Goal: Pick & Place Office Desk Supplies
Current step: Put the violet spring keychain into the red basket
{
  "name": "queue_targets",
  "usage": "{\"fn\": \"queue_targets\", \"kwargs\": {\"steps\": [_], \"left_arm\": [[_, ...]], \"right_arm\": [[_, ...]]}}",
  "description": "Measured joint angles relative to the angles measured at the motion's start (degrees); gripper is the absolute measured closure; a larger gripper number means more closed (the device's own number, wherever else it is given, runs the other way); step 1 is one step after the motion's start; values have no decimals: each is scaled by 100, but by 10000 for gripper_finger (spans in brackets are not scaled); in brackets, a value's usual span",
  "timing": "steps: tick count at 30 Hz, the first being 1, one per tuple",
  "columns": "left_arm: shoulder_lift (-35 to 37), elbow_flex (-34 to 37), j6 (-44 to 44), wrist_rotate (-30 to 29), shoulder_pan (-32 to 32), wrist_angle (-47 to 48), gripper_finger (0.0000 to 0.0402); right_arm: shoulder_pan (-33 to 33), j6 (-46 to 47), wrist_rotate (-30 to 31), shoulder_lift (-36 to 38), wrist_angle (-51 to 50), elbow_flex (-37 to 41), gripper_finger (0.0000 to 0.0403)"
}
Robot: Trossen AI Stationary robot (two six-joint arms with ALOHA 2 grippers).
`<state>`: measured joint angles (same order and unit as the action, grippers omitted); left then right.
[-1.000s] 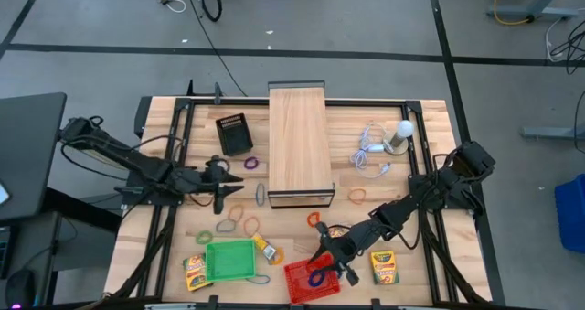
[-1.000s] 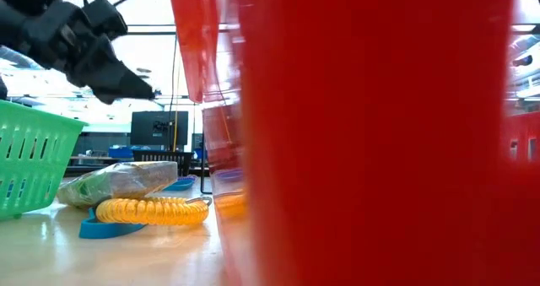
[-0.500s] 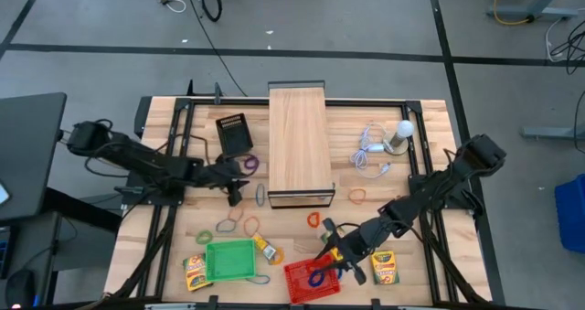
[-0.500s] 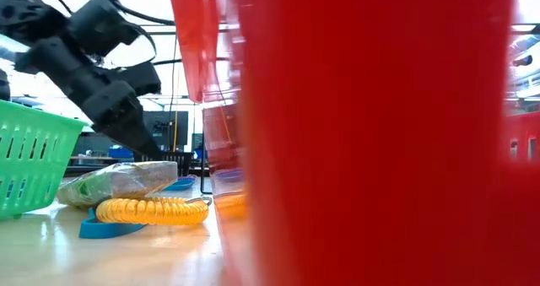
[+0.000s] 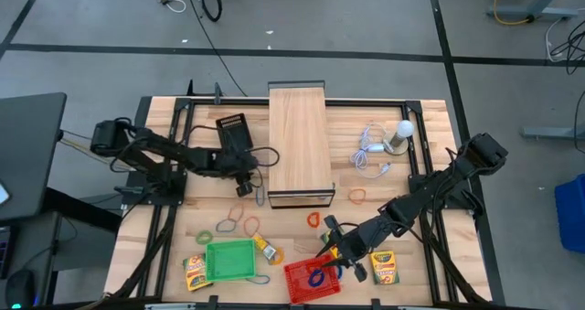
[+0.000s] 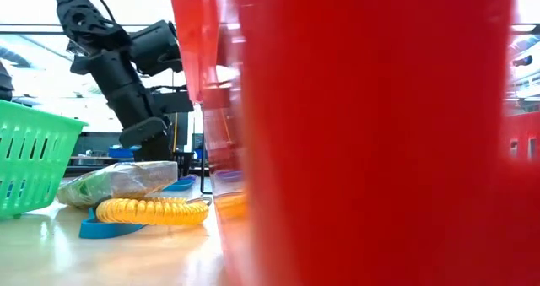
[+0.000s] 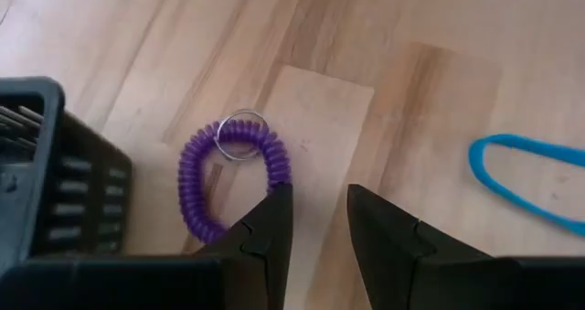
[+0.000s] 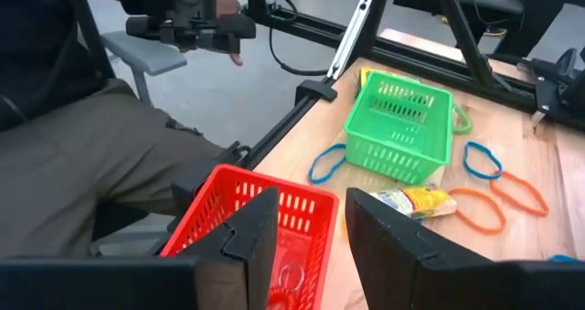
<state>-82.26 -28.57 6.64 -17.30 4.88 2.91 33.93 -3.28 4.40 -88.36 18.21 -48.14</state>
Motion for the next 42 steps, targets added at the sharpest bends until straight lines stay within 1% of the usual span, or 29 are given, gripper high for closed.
{"fn": "queue_targets", "kwargs": {"steps": [3, 5, 9, 14, 17, 20, 24, 30, 33, 37, 42], "left_arm": [[-50, -123, -278, 84, 12, 109, 282], [-50, -161, -449, 83, 10, 99, 270], [-50, -172, -655, 55, 10, 127, 224], [-50, -172, -775, -411, 14, 223, 172], [-50, -172, -821, -351, 86, 224, 160], [-50, -172, -830, -188, 238, 280, 159], [-50, -172, -930, 264, 468, 300, 170], [-50, -174, -1072, 392, 746, 297, 191], [-50, -174, -1098, 471, 799, 298, 209], [-50, -174, -1114, 463, 785, 327, 260], [-133, -180, -1121, 577, 781, 318, 347]], "right_arm": [[0, 1, 0, 0, -28, 0, 266], [0, 1, 0, 0, -64, 0, 266], [0, 5, -2, 0, -102, 0, 266], [0, 95, -11, -2, -125, 0, 266], [0, 108, -17, -2, -126, 0, 266], [0, 108, -17, -2, -131, 0, 266], [0, 108, -20, -3, -131, 0, 266], [0, 108, -22, -4, -131, 0, 266], [0, 108, -23, -4, -131, 0, 266], [0, 108, -24, -4, -131, 0, 266], [0, 110, -22, -4, -131, 0, 266]]}}
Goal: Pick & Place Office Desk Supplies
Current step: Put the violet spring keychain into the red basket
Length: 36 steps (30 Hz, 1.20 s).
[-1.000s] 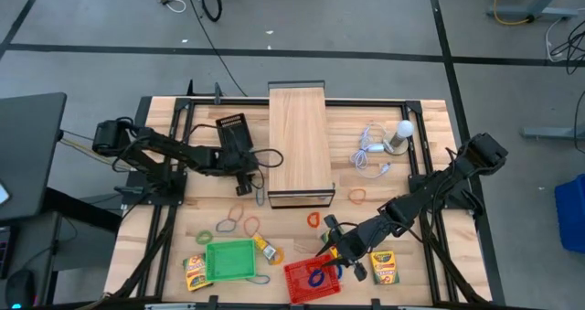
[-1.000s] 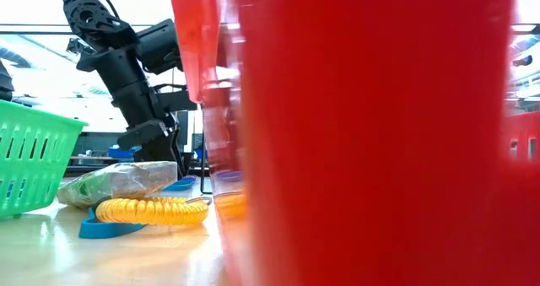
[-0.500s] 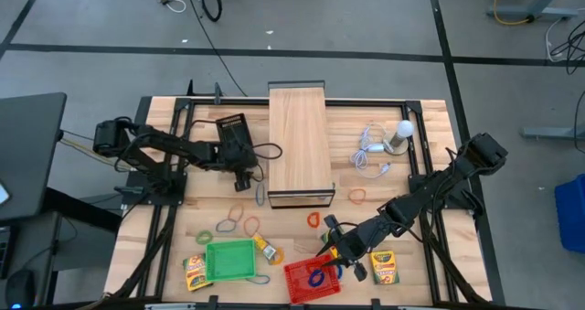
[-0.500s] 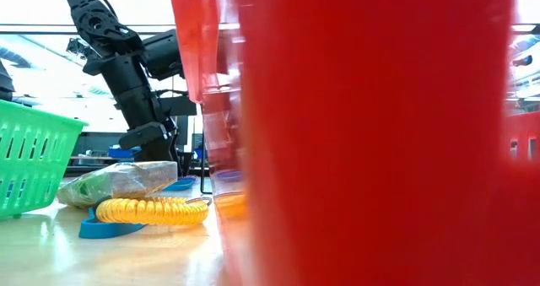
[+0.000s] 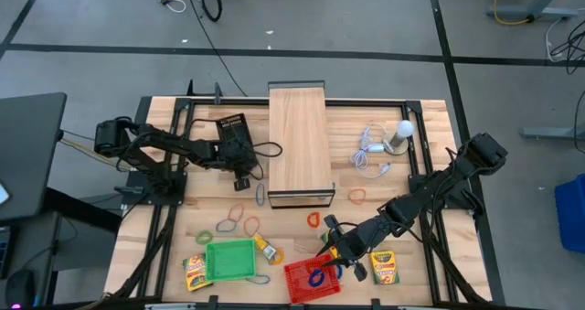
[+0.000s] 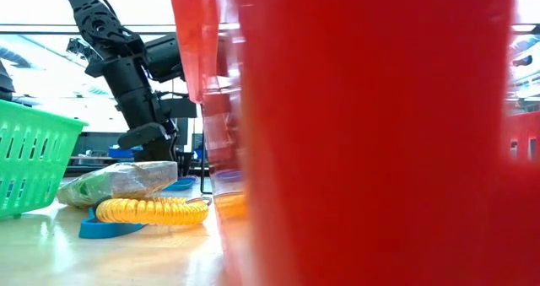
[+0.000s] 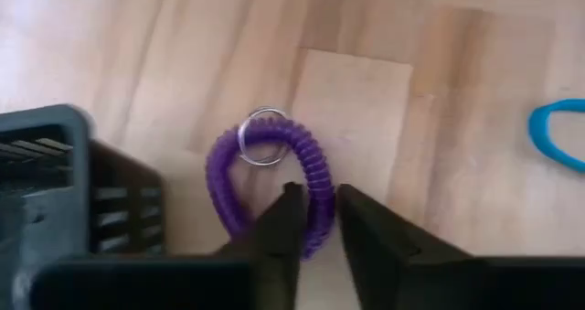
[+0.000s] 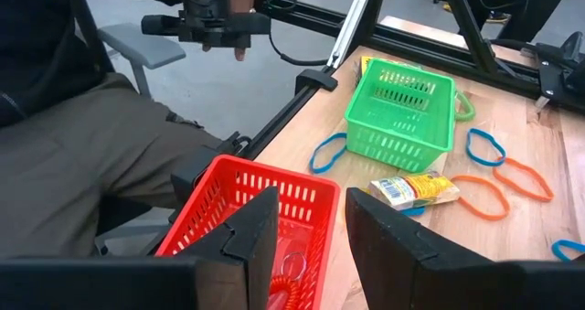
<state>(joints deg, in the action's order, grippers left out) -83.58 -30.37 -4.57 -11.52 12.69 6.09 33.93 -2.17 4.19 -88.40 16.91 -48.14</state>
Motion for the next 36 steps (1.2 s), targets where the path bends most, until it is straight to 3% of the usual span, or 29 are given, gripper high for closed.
{"fn": "queue_targets", "kwargs": {"steps": [2, 6, 22, 29, 36], "left_arm": [[-25, -5, 5, 117, 1, -14, 380], [-32, -7, 166, 102, -164, -7, 393], [92, 11, 1796, -278, -1754, 353, 393], [567, 28, 2666, -761, -2642, 1019, 393], [1223, 26, 3122, -1179, -3481, 1022, 395]], "right_arm": [[0, 1, 0, 0, 0, 0, 266], [0, 39, -1, 0, 0, 0, 266], [0, 87, 0, 0, 2, 0, 266], [0, 133, 0, 0, 65, 0, 266], [0, 87, 13, 0, 293, 0, 266]]}}
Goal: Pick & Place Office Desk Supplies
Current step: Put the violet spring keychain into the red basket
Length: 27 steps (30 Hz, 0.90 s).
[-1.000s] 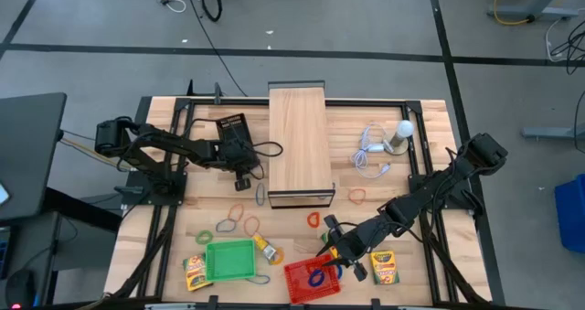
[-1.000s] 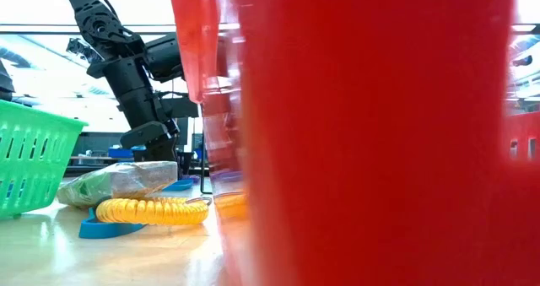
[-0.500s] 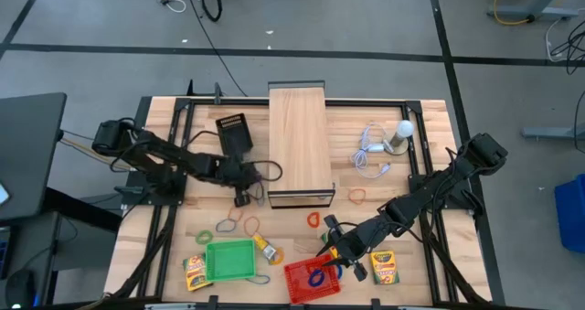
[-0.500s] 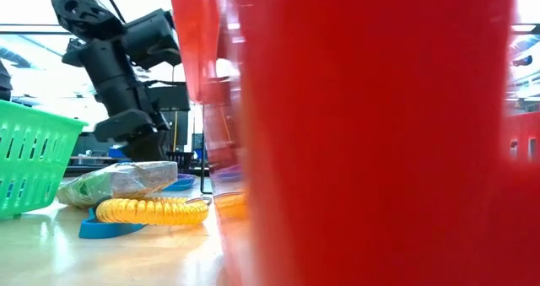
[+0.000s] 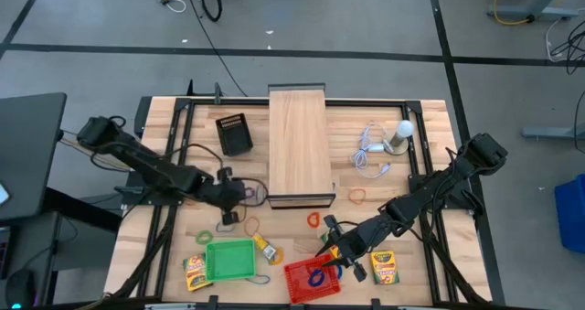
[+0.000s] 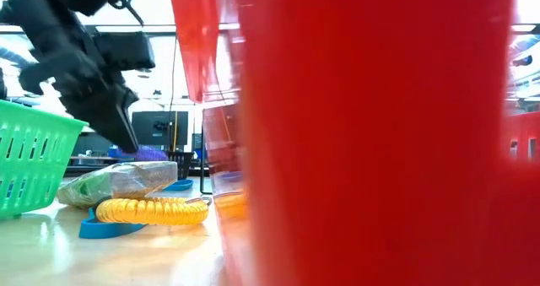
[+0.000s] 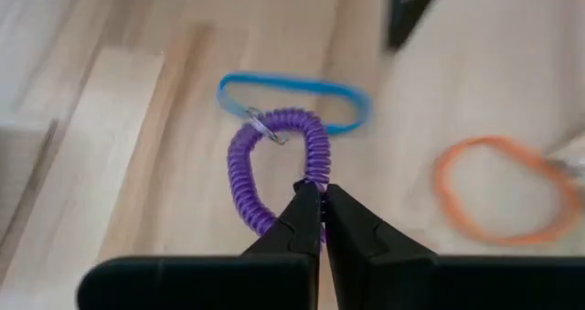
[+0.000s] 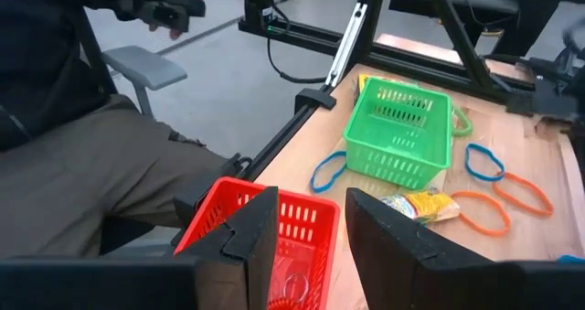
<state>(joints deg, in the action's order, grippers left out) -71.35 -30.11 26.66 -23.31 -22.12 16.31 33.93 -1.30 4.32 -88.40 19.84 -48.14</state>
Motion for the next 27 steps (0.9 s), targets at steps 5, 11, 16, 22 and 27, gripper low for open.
{"fn": "queue_targets", "kwargs": {"steps": [5, 11, 16, 22, 27], "left_arm": [[596, -2, 114, -399, -498, -11, 395], [1306, -9, 70, -908, -986, -66, 395], [1741, -11, -248, -1267, -1393, -394, 395], [1828, -13, -1291, -1182, -1699, -1764, 395], [1735, -17, -1855, -757, -1599, -2513, 395]], "right_arm": [[-2, -95, 155, -2, 54, 0, 266], [-15, -251, 255, -2, 274, 0, 266], [-31, -396, 657, -2, 398, 0, 266], [-247, -598, 942, -4, 489, 0, 266], [-537, -945, 1036, -4, 662, 0, 265]]}}
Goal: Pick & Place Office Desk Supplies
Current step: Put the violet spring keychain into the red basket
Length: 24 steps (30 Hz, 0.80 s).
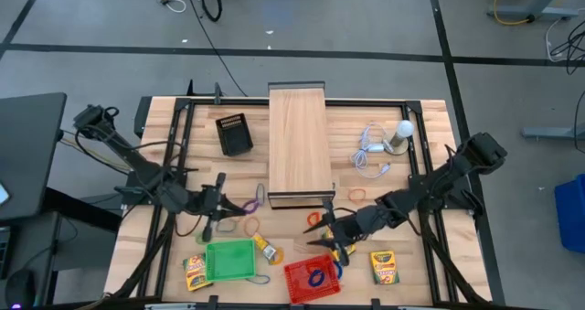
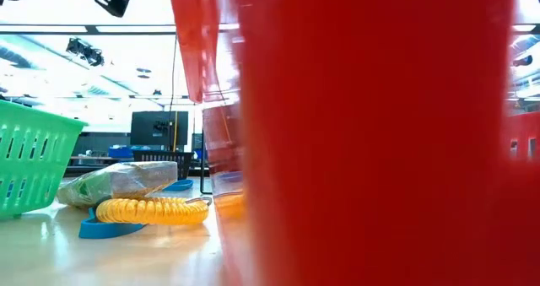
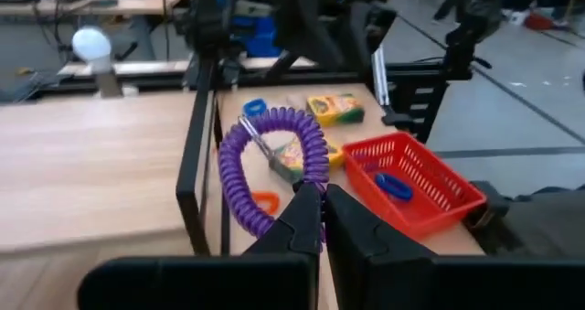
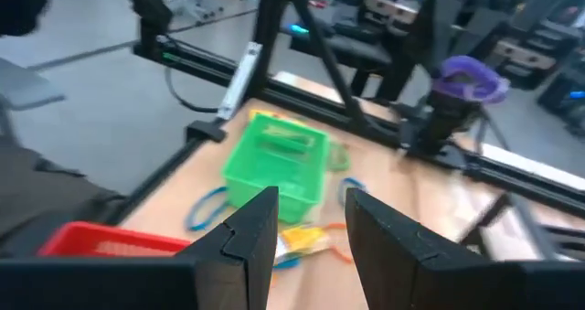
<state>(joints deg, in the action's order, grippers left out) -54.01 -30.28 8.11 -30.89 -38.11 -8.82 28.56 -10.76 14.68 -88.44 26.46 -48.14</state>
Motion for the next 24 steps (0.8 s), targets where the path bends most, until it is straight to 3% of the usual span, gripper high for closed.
{"fn": "queue_targets", "kwargs": {"steps": [4, 13, 24], "left_arm": [[-215, -2, -144, 531, 234, -414, 395], [-1023, -2, -304, 1783, 924, -1398, 395], [-1911, -2, -275, 2886, 1534, -2583, 395]], "right_arm": [[-327, -46, -34, 0, -4, 0, 249], [-752, -262, -439, 0, 241, 0, 161], [-862, -772, -444, 0, 323, 0, 154]]}}
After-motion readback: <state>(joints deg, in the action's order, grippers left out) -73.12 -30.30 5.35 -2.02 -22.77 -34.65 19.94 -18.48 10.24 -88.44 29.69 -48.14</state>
